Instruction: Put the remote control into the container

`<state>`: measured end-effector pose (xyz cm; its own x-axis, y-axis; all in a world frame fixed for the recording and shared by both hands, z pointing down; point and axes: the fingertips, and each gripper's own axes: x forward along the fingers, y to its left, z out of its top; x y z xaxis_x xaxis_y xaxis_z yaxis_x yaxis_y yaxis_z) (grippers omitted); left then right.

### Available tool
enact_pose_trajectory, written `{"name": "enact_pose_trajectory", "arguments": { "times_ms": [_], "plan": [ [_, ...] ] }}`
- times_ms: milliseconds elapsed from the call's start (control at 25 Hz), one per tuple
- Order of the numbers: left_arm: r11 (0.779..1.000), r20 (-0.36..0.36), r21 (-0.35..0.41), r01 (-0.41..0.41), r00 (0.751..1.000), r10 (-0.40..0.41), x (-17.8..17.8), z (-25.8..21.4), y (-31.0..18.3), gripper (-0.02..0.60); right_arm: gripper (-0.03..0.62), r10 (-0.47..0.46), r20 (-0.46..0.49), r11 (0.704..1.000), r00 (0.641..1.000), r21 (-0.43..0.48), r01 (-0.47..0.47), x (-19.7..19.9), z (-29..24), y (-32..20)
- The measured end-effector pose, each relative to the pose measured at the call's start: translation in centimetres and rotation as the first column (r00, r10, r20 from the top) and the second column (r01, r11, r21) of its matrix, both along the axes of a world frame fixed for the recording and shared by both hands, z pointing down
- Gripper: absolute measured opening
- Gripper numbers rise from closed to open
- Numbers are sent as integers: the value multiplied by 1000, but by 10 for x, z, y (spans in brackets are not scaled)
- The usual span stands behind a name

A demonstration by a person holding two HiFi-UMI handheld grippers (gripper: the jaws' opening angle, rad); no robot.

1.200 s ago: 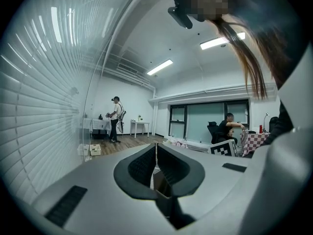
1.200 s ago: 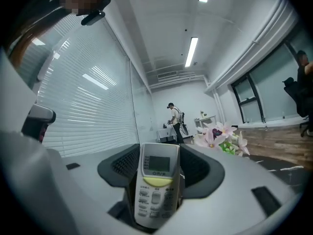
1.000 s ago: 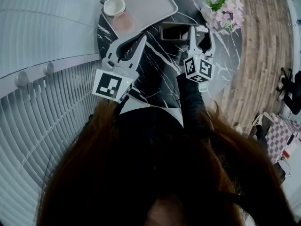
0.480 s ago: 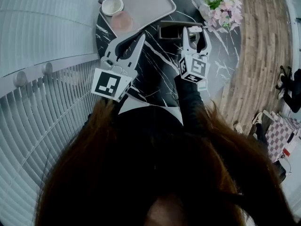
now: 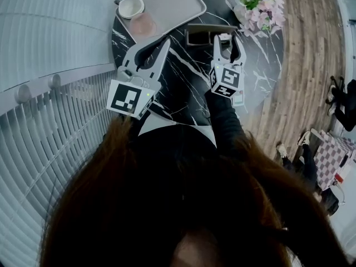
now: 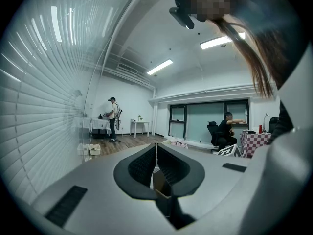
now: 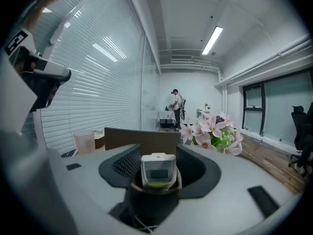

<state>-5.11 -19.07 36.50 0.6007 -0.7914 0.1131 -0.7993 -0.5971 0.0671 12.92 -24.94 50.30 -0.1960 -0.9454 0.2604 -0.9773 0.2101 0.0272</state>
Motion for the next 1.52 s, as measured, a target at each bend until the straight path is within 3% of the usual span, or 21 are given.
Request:
{"name": "enact_pose_trajectory", "arguments": {
  "times_ms": [240,400,520,840,1040,1320,1520],
  "plan": [
    [1000,-7,-9,0,1000,0,2,2,1,16,217,-11,9,1000,1000,12,11,-1,-5,-1],
    [1000,-11,5,-1,1000,1,3,1,0,15,84,-30,30,999,999,33,29,0,-12,-3],
    [1000,-24,15,3,1000,-3,4,-3,-2,17,33,-32,40,998,999,54,30,5,-22,-5],
    [1000,-36,30,-5,999,6,8,-8,-4,17,18,-65,87,986,994,162,51,12,-75,9],
    [999,-49,40,-9,999,11,11,-7,-5,16,17,-100,58,971,993,225,85,8,-108,25],
    [997,-47,60,-39,998,42,21,-14,4,16,17,-112,127,965,986,250,78,4,-136,50],
    [996,-47,76,-55,997,59,26,-21,10,15,17,-141,116,958,983,268,106,-7,-150,65]
  ]
}}
